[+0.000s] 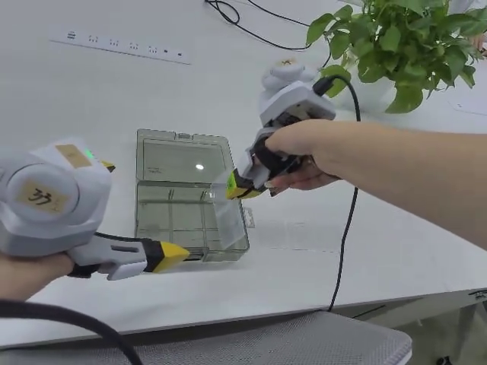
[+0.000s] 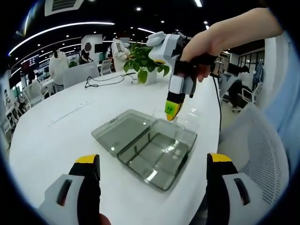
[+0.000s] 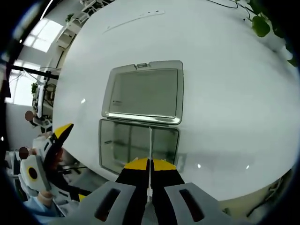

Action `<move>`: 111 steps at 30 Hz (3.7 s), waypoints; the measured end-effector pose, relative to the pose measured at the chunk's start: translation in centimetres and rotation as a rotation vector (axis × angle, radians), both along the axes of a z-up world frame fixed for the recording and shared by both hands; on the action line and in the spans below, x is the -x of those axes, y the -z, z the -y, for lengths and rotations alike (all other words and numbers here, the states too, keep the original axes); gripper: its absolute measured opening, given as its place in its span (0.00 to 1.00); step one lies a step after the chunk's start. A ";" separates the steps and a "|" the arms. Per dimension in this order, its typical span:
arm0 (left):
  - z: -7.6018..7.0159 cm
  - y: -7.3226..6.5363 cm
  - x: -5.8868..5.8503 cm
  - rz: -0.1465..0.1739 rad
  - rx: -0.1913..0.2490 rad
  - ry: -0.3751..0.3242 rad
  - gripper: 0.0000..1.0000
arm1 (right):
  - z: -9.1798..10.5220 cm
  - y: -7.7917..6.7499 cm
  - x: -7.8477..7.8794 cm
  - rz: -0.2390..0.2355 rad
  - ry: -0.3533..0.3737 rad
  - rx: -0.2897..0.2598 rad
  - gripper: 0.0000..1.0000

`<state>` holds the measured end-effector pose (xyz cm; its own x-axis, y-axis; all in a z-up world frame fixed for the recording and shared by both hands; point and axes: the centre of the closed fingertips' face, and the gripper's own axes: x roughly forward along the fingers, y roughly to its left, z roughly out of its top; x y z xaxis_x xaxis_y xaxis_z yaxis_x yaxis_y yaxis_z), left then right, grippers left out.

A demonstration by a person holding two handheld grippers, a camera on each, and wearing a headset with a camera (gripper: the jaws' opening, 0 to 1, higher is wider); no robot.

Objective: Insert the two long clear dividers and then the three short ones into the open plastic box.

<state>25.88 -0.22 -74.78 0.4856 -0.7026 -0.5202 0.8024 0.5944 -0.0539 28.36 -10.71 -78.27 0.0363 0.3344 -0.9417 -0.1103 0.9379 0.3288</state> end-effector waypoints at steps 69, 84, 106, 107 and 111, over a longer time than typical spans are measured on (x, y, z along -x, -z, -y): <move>-0.6 1.6 0.2 -0.030 0.002 0.002 0.93 | -0.9 1.0 -0.4 -0.037 0.054 0.055 0.02; -1.1 2.2 0.3 -0.041 -0.004 0.005 0.92 | -0.5 1.6 -1.1 -0.033 0.055 0.069 0.02; -1.0 2.3 0.2 -0.030 -0.009 0.013 0.92 | -1.4 2.0 -0.1 -0.037 0.007 0.109 0.02; -1.1 2.3 0.2 -0.030 -0.009 0.012 0.91 | -1.5 2.0 0.0 -0.037 0.007 0.111 0.02; -1.2 2.3 0.3 -0.032 -0.011 0.011 0.91 | -1.3 2.1 -0.1 -0.045 -0.013 0.120 0.02</move>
